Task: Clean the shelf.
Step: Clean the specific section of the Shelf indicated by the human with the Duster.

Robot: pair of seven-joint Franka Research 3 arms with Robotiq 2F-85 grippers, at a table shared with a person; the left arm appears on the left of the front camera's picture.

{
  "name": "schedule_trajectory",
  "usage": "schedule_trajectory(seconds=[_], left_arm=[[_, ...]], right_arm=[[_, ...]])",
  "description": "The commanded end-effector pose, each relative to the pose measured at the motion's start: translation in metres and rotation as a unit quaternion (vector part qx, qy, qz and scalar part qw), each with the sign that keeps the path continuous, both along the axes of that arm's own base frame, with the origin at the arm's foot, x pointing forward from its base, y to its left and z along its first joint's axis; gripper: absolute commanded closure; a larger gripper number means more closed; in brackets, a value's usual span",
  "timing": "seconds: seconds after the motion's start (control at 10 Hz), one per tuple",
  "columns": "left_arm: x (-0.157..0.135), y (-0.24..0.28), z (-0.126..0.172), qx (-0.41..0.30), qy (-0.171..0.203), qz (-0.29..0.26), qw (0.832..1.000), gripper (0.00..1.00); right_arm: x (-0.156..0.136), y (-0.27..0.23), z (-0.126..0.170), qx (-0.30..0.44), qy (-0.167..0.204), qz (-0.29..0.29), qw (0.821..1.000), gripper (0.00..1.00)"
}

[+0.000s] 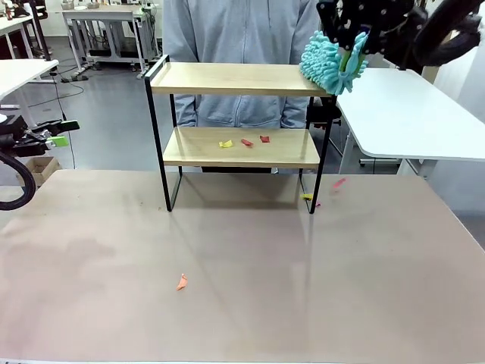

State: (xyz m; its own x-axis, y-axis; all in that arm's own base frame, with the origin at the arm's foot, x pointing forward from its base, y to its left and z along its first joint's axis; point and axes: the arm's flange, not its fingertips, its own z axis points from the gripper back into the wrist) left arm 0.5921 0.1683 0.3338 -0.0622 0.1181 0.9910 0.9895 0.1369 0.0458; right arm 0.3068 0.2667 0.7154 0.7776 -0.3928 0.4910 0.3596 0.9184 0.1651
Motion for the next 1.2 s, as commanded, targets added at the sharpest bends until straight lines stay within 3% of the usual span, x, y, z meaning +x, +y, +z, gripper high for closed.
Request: schedule_trajectory(seconds=[0.0,0.5,0.7,1.1], left_arm=[[-0.001,-0.001,0.003,0.000,-0.002,0.000,1.000,0.00],[-0.001,-0.001,0.003,0.000,-0.002,0.000,1.000,0.00],[-0.001,-0.001,0.003,0.000,-0.002,0.000,1.000,0.00],[-0.001,-0.001,0.003,0.000,-0.002,0.000,1.000,0.00]], right_arm=[[-0.011,-0.008,-0.002,-0.011,-0.049,0.001,0.999,0.87],[-0.030,-0.005,0.005,0.033,-0.111,0.065,0.991,0.87],[-0.035,-0.011,0.007,0.055,-0.112,0.090,0.988,0.87],[-0.031,0.004,0.013,0.034,-0.112,0.057,0.992,0.87]])
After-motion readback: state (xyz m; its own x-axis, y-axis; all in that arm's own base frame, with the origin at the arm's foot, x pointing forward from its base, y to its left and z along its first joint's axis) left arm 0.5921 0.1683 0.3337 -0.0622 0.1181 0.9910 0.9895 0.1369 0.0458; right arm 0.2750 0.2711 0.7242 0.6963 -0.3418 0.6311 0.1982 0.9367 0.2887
